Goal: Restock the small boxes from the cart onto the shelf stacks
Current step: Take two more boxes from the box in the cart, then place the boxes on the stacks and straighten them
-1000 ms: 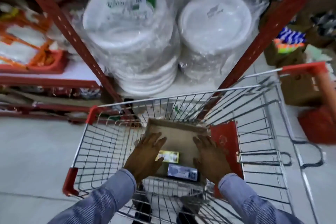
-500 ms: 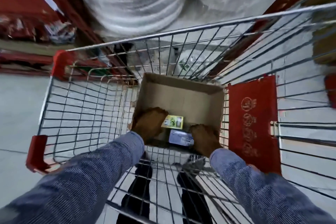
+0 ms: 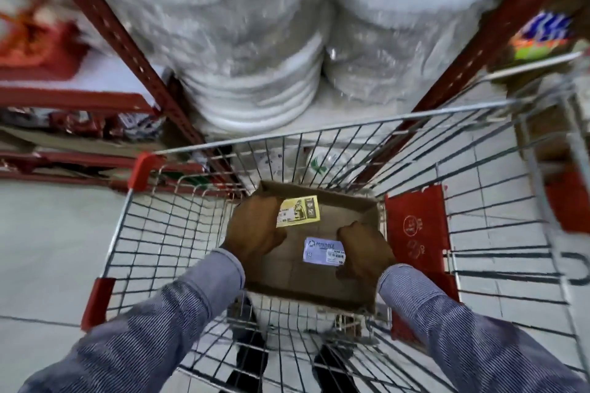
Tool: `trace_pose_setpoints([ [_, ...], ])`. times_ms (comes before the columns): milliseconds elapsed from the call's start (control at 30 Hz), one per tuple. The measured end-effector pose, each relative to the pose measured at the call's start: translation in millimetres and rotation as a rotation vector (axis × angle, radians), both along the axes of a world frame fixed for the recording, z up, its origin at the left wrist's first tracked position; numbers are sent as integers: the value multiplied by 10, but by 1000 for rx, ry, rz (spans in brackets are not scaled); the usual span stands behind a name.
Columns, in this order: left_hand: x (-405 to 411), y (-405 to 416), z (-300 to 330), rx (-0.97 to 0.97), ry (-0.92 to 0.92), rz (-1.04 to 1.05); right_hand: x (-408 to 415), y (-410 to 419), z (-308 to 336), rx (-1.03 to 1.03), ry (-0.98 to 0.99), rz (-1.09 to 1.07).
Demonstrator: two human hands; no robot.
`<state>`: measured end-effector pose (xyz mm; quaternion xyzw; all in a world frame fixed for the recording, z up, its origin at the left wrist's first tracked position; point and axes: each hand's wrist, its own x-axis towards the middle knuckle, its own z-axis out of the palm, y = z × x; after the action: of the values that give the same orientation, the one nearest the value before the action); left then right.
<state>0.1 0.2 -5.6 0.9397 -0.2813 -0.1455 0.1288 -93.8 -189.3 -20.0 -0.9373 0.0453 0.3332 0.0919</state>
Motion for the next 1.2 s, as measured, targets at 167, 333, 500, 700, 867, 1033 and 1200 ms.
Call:
trace_pose_setpoints([
  [167,202,199,1435,-170,-157,70,274,-56,1275,-27,-211,0],
  [333,318,458,2814,-239,-368,164,406,-93,2618,-81,-554,23],
  [500,337,617,3975,-283,-605,194,429,-122,3948,-167,-787,46],
  [700,396,647,4952,-316,-787,174,372,-153,5104,-264,-1033,55],
  [867,593,567,5466,-384,-868,151,387,-235,5693,-280,-1209,-4],
  [1033,963,387,5799,-440,-915,70,613,-383,6091,-345,-1330,-53],
  [1200,1358,202,5989,-446,-926,-29,959,-532,6276,-362,-1395,-101],
])
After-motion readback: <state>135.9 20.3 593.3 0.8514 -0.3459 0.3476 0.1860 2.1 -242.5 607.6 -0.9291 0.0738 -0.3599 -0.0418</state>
